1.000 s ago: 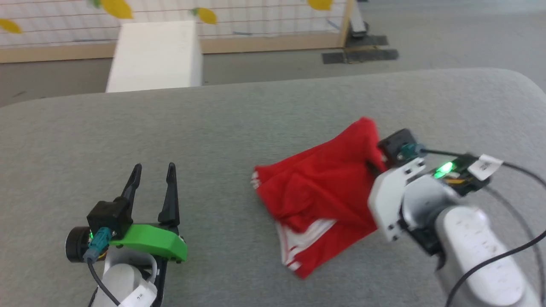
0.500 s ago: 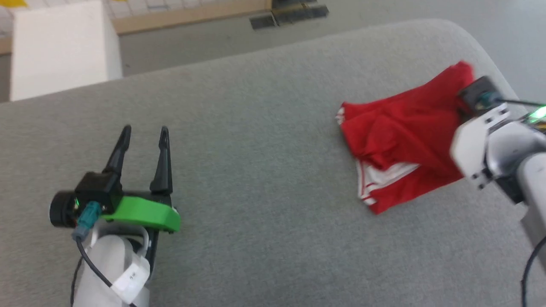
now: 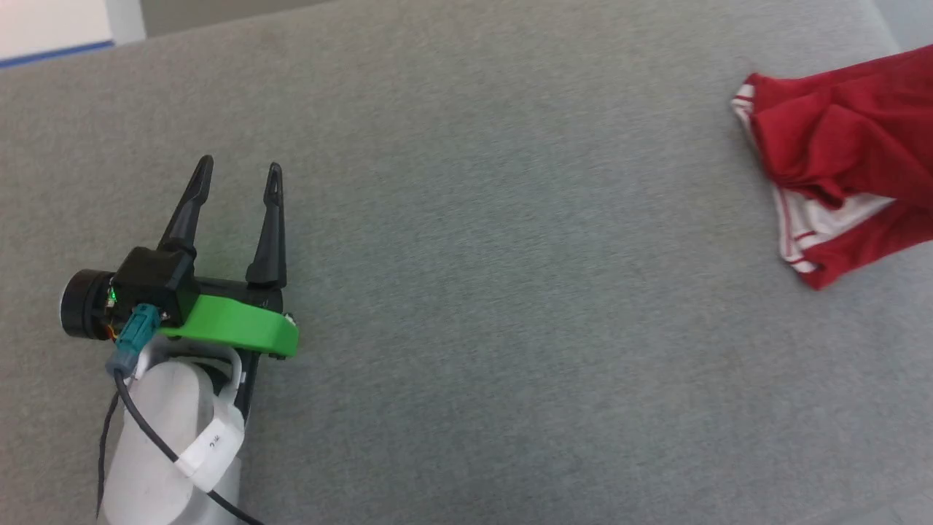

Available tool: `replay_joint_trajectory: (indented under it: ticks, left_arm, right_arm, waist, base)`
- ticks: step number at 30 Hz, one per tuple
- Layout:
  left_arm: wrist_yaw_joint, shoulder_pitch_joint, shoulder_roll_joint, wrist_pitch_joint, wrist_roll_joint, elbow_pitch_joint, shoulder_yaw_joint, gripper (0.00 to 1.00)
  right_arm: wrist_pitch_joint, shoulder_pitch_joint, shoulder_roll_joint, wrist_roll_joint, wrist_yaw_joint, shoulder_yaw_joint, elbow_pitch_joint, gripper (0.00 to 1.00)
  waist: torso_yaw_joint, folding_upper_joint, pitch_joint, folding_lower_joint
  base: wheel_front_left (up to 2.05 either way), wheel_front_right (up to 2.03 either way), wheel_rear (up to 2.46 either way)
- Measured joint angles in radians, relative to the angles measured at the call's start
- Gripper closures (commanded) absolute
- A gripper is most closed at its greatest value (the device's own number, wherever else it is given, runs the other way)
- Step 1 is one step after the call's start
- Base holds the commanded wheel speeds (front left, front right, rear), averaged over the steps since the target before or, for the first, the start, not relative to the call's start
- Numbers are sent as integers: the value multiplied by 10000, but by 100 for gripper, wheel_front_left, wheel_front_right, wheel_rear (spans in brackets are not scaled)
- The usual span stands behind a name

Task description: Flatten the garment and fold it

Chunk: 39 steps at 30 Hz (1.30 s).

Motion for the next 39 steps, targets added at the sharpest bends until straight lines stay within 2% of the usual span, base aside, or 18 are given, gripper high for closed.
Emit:
replay_joint_trajectory:
  ticks: [6, 8, 9, 14, 17, 25, 29, 30, 31, 35, 39]
  left_arm:
    - [44, -5, 50, -4, -2, -42, -12, 0]
    - [63, -2, 38, -12, -21, 17, -23, 0]
    - [79, 3, 27, -19, -48, 56, -36, 0]
    - [88, 114, -167, -107, -165, 458, -151, 0]
    - [88, 337, -311, -138, -247, 740, -249, 0]
    - [88, 1145, -596, -155, -608, 1206, -322, 0]
    - [104, 1417, -662, -182, -669, 1279, -328, 0]
    - [148, 1646, -727, -184, -765, 1354, -307, 0]
    - [148, 1686, -752, -186, -790, 1388, -316, 0]
    - [148, 1787, -842, -186, -848, 1576, -347, 0]
    - [150, 1861, -863, -186, -855, 1716, -416, 0]
  right_arm:
    - [-330, -191, 286, -959, 0, -1379, 581, 100]
    - [-341, -187, 499, -1269, 0, -1921, 750, 50]
    - [-297, -184, 596, -1354, 0, -2196, 828, 0]
    - [-422, 199, 980, -1728, 0, -3267, 840, 0]
    - [-838, 698, 1187, -1695, 0, -3457, 612, 0]
    - [-1964, 2431, 1848, -337, 0, -3565, -892, 0]
    - [-2458, 3463, 2309, 499, 0, -3325, -2050, 0]
    - [-2938, 4538, 2932, 1248, 0, -2811, -3469, 0]
    - [-3053, 4783, 3106, 1430, 0, -2692, -3802, 0]
    - [-3294, 5666, 3716, 1804, 0, -2061, -4869, 0]
    - [-3459, 6388, 4176, 1990, 0, -1440, -5417, 0]
  waist:
    - [545, 0, 286, -1]
    - [714, 0, 303, -1]
    - [773, 0, 283, 0]
    - [1005, 0, -167, 0]
    - [1104, 0, -605, -1]
    - [1358, 0, -2039, -2]
    - [1553, 0, -2636, -3]
    - [1822, 0, -3153, -2]
    - [1901, 0, -3265, -3]
    - [2207, 0, -3642, -2]
    - [2496, 0, -3955, -2]
  base:
    - [0, 0, 0]
    - [0, 0, 0]
    - [0, 0, 0]
    - [0, 0, 0]
    - [0, 0, 0]
    - [0, 0, 0]
    - [0, 0, 0]
    - [0, 0, 0]
    - [0, 0, 0]
    - [0, 0, 0]
    - [0, 0, 0]
